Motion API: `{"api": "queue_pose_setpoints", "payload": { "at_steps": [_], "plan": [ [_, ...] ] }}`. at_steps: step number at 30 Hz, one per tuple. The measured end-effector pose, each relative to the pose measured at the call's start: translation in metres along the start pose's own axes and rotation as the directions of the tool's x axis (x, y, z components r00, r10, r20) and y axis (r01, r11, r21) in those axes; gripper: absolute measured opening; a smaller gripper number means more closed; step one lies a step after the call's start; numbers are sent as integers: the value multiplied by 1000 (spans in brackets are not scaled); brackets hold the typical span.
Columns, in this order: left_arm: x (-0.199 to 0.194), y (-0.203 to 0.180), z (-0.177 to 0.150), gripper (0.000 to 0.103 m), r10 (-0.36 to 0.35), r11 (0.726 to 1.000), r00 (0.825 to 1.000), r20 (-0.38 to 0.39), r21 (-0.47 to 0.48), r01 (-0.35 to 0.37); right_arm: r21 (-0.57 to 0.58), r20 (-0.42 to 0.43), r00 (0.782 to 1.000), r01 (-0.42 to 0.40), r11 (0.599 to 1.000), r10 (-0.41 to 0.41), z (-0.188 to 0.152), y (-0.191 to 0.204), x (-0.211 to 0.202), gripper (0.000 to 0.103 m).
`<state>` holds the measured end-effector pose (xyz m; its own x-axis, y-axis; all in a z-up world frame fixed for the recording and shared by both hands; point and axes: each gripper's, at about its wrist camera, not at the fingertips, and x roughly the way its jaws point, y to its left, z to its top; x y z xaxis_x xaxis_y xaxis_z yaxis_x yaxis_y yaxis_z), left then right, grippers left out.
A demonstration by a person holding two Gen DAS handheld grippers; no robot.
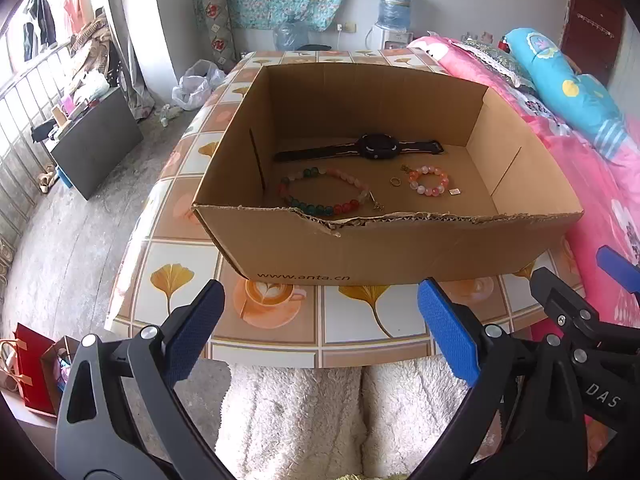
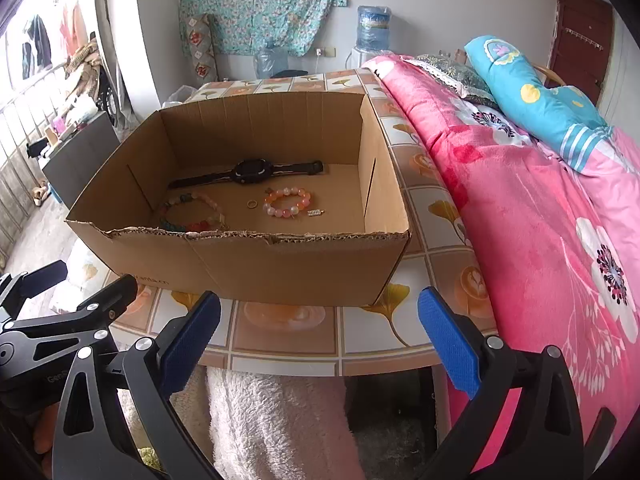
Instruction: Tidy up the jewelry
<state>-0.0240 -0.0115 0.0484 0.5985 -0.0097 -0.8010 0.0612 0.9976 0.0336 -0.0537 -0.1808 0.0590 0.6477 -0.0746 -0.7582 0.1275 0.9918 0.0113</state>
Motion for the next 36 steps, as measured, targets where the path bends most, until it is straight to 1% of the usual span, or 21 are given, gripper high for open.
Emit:
{"api": "queue_pose_setpoints", "payload": {
  "at_steps": [3, 10, 36],
  "plan": [
    [-1, 2, 2, 93, -10, 1000, 1000, 3, -5, 10, 0, -4, 1000, 7, 1000, -7, 1, 1, 1, 96],
    [-2, 5, 4, 93, -2, 1000, 1000, 13, -9, 2, 3, -5, 1000, 3, 1000, -3, 3, 1, 3, 96],
    [4, 6, 3, 93, -5, 1000, 1000, -12, -16, 5, 5, -24, 1000, 8, 1000, -8, 4, 2, 6, 96]
  ]
}}
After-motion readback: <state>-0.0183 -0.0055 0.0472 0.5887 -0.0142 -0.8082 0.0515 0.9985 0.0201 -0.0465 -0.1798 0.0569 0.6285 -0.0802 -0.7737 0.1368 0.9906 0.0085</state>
